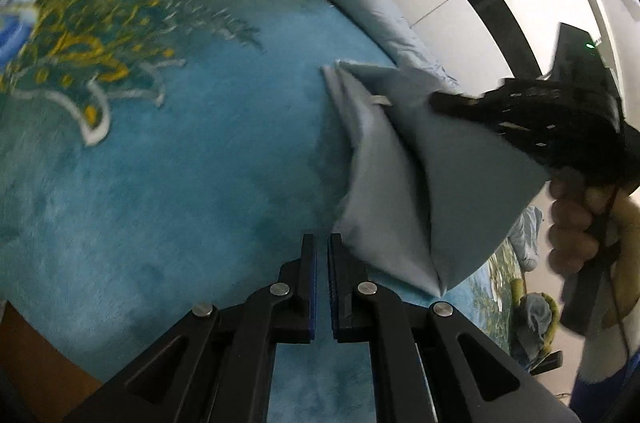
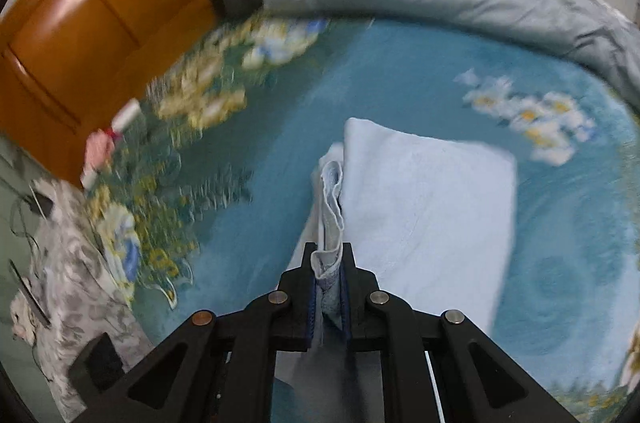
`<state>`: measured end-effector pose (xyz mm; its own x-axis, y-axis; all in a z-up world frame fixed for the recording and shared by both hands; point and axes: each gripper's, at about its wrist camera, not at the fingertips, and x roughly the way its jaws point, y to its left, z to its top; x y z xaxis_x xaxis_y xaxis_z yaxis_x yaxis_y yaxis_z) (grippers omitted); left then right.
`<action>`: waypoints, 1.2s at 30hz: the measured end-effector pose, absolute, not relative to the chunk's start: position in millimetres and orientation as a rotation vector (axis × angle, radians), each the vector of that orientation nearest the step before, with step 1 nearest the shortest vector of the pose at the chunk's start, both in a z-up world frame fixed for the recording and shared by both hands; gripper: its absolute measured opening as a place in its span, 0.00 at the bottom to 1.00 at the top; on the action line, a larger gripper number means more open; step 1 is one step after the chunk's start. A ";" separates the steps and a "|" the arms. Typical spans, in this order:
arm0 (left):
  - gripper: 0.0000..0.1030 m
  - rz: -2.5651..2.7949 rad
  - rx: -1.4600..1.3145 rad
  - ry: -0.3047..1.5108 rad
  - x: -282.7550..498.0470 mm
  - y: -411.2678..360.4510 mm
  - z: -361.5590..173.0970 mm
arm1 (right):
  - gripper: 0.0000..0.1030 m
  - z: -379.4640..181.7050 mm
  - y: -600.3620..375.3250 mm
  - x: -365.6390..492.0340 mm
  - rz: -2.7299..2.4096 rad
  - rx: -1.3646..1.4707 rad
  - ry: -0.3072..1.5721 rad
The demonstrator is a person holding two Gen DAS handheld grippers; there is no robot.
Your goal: Fold clothes
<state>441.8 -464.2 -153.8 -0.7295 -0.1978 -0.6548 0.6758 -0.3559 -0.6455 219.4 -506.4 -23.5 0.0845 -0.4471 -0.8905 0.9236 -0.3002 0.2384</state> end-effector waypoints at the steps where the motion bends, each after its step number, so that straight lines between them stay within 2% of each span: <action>1: 0.04 -2.109 0.653 1.326 443.2 -463.9 -155.0 | 0.10 -34.1 -510.6 228.0 -1.494 1.194 0.594; 4: 0.04 -2.104 0.644 1.328 447.8 -464.7 -155.6 | 0.10 -47.5 -511.3 239.6 -1.486 1.197 0.634; 8: 0.04 -2.126 0.620 1.332 443.7 -468.2 -148.5 | 0.18 -42.5 -505.5 247.0 -1.483 1.178 0.648; 13: 0.06 -2.222 0.564 1.323 427.2 -469.6 -124.4 | 0.23 -12.7 -485.2 238.5 -1.360 1.173 0.479; 16: 0.22 -2.288 0.518 1.326 415.5 -475.0 -107.9 | 0.24 13.9 -460.0 214.1 -1.394 1.148 0.336; 18: 0.38 -2.328 0.513 1.297 406.9 -472.0 -100.4 | 0.24 21.1 -439.8 199.3 -1.449 1.128 0.321; 20: 0.41 -2.355 0.543 1.276 394.2 -470.9 -100.0 | 0.24 23.6 -419.8 185.6 -1.497 1.119 0.317; 26: 0.38 -2.346 0.629 1.230 380.8 -453.8 -114.2 | 0.24 1.8 -380.0 156.1 -1.530 1.204 0.293; 27: 0.23 -2.340 0.627 1.228 380.9 -452.1 -115.4 | 0.24 -1.9 -376.5 153.1 -1.530 1.216 0.288; 28: 0.14 -2.334 0.624 1.228 381.8 -451.3 -118.0 | 0.24 -5.5 -373.8 150.3 -1.527 1.227 0.284; 29: 0.09 -2.325 0.626 1.233 383.1 -450.9 -119.9 | 0.24 -9.2 -372.4 149.2 -1.523 1.236 0.281; 36: 0.07 -2.237 0.622 1.256 401.0 -451.6 -143.0 | 0.24 -31.7 -360.0 149.0 -1.480 1.262 0.267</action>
<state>401.0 -451.6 -143.0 -0.7727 -0.1969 -0.6035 0.6178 -0.4518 -0.6436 149.0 -360.0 -31.7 0.1886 -0.5756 -0.7957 0.8173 -0.3573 0.4521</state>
